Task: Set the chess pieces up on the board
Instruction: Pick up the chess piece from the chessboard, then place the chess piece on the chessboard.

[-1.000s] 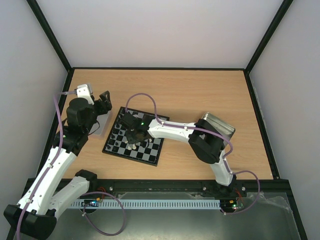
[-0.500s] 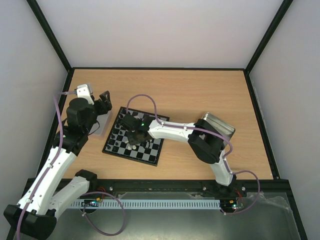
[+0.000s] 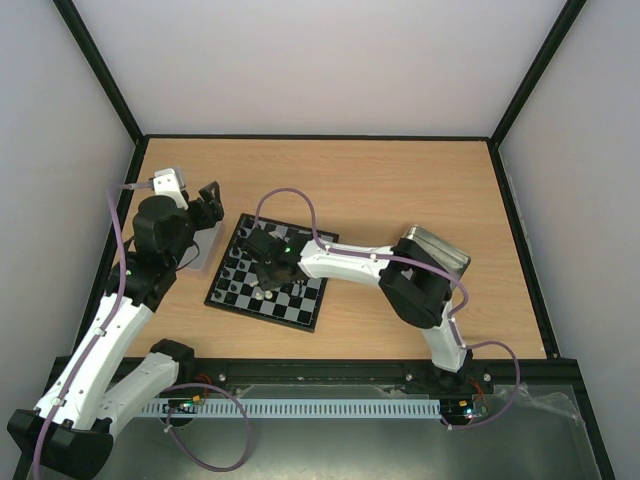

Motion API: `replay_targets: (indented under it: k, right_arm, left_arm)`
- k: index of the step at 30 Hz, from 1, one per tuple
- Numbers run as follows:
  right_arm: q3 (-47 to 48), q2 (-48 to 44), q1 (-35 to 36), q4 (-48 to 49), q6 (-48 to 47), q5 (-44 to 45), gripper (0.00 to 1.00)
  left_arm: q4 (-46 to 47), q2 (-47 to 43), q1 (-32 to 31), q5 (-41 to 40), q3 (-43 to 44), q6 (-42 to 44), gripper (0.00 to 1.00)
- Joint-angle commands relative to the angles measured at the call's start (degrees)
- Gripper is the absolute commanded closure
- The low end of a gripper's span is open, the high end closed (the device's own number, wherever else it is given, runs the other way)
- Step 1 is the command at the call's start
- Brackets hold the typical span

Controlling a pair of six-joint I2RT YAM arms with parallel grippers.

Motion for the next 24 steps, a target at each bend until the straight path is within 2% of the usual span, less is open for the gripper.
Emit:
replay_targets:
  k: [1,16,24]
  right_arm:
    - [-2.67,-6.35,0.55,2.19,1.68,2.97,0.98]
    - [-16.13,-14.1,0.49,4.98,7.17,5.01,0.98]
    - [-18.92,-14.52,0.48,5.23,7.64,5.51,0.97]
  left_arm:
    - [0.11,-0.57,0.37,-0.51,-0.29,-0.16,0.22]
    - [0.17,-0.62,0.39,-0.26,-0.39,-0.17,0.22]
    - [0.26,-0.58,0.39,-0.15,-0.38,-0.22,0.22]
